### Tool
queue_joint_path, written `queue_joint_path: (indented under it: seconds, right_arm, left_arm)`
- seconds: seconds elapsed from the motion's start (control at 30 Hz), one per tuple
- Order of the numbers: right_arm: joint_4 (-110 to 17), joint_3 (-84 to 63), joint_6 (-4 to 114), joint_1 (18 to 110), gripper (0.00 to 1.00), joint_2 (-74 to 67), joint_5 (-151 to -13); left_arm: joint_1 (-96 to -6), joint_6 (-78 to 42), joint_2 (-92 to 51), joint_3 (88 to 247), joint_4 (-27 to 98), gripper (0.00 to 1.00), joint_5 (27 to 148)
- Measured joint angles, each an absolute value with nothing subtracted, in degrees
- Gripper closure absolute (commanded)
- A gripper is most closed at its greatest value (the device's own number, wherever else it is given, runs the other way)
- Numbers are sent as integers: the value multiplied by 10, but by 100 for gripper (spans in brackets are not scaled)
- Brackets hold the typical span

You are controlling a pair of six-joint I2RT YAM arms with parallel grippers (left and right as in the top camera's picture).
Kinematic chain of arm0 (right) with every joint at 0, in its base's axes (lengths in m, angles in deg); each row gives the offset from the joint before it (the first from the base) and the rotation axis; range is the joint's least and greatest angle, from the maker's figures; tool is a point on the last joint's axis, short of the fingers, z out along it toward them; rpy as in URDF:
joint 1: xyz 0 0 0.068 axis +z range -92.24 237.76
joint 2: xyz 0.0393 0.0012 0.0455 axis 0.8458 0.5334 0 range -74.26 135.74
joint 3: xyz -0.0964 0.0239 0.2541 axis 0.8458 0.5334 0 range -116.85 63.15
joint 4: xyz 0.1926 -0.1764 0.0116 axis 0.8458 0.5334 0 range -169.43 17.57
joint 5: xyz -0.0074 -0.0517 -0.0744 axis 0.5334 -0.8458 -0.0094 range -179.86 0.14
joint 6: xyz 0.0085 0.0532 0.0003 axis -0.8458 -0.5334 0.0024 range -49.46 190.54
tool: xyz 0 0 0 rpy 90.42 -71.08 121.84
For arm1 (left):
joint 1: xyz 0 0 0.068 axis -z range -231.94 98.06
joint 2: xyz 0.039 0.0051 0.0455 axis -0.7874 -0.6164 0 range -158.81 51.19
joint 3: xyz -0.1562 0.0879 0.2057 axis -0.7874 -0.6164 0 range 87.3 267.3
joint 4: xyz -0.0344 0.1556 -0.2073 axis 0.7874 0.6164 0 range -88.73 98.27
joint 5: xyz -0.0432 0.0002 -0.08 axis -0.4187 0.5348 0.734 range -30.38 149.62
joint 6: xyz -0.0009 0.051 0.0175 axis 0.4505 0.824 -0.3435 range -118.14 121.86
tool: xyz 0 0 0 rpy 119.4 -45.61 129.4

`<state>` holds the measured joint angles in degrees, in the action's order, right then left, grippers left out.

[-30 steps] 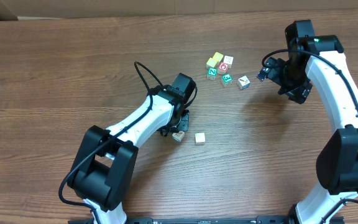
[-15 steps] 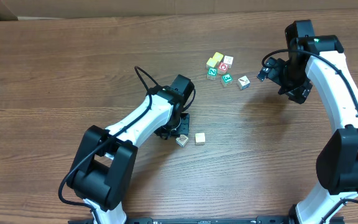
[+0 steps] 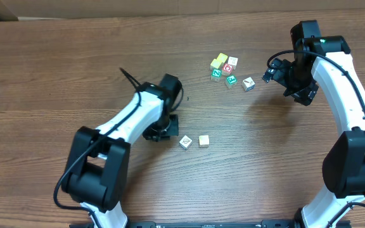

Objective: Flip 3 blocks

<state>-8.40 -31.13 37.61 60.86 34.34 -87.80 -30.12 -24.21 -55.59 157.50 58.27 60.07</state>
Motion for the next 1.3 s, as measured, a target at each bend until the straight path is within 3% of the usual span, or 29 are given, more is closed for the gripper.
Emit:
queue_joint_path:
  seconds: [0.23,0.3,0.37,0.6,0.63,0.67,0.77,0.8,0.83,0.87,0.93,0.97,1.0,1.3]
  right_arm:
    - [-84,-311,376,609,0,343,-878]
    - [-88,-311,375,609,0,343,-878]
    - [-112,-311,372,608,0,343,-878]
    - [-158,-311,365,609,0,343,-852]
    - [-157,-311,365,609,0,343,-846]
    - [-155,-311,365,608,10,343,-835]
    - [-146,-311,372,609,76,343,-817]
    - [-145,-311,376,609,78,343,-814]
    - [-146,-310,379,609,76,343,-813]
    - [-150,-307,380,611,64,343,-813]
    - [-160,-299,382,613,51,343,-815]
    - [-181,-288,384,616,38,343,-817]
    - [-196,-281,385,619,33,343,-817]
    - [-332,-220,343,646,26,344,-820]
  left_arm:
    - [-365,-248,-475,1575,582,85,617]
    - [-394,-246,-457,1575,598,62,619]
    - [-420,-246,-450,1575,609,45,623]
    - [-460,-220,-449,1575,614,33,631]
    - [-460,-217,-449,1575,613,13,631]
    - [-460,-211,-449,1575,612,0,631]
    - [-459,-206,-449,1575,612,0,631]
    - [-459,-206,-449,1575,612,0,631]
    - [-459,-206,-449,1575,612,0,632]
    - [-459,-206,-449,1575,611,0,633]
    - [-459,-206,-449,1575,611,0,633]
    - [-459,-206,-449,1575,611,0,634]
    - [-459,-206,-449,1575,611,0,634]
    - [-459,-206,-449,1575,611,0,635]
